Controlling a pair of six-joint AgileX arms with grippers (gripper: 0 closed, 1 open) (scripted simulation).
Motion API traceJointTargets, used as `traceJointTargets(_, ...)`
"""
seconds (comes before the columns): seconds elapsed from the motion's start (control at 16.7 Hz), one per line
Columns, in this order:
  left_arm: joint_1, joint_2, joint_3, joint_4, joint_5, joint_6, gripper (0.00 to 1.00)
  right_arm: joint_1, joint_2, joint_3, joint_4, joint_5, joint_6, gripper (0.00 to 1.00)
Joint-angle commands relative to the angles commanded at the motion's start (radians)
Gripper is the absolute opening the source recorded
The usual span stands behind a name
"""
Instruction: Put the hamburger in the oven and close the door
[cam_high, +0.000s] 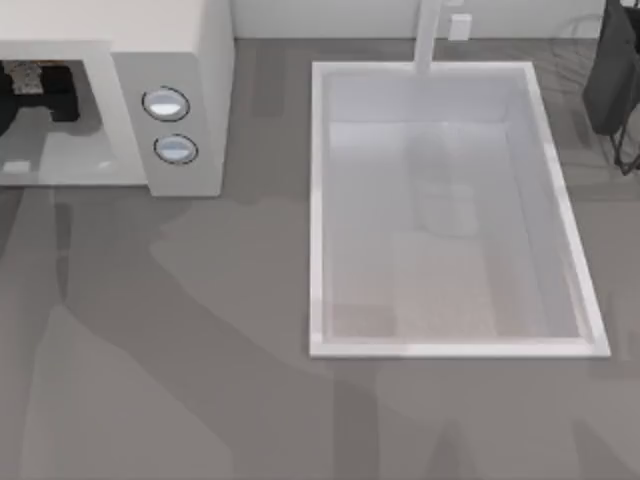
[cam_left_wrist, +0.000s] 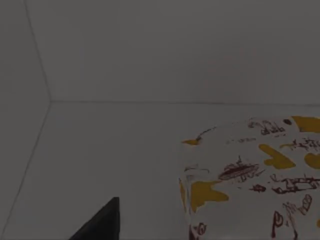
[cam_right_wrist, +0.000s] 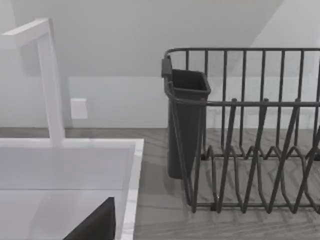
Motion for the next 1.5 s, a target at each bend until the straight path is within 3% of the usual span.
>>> traceJointTargets(0.3, 0.016, -0.055, -0.105, 0.048, 0.014, 0.006, 1.00, 0.000, 0.000, 0.000, 0.000, 0.000, 0.000, 1.00)
traceJointTargets(1.08, 0.125, -0.431, -0.820, 0.379, 0.110, 0.048, 1.00, 0.000, 0.000, 0.000, 0.000, 0.000, 0.000, 1.00)
traceJointTargets(1.5, 0.131, -0.462, -0.886, 0.408, 0.118, 0.051, 1.00, 0.000, 0.000, 0.000, 0.000, 0.000, 0.000, 1.00)
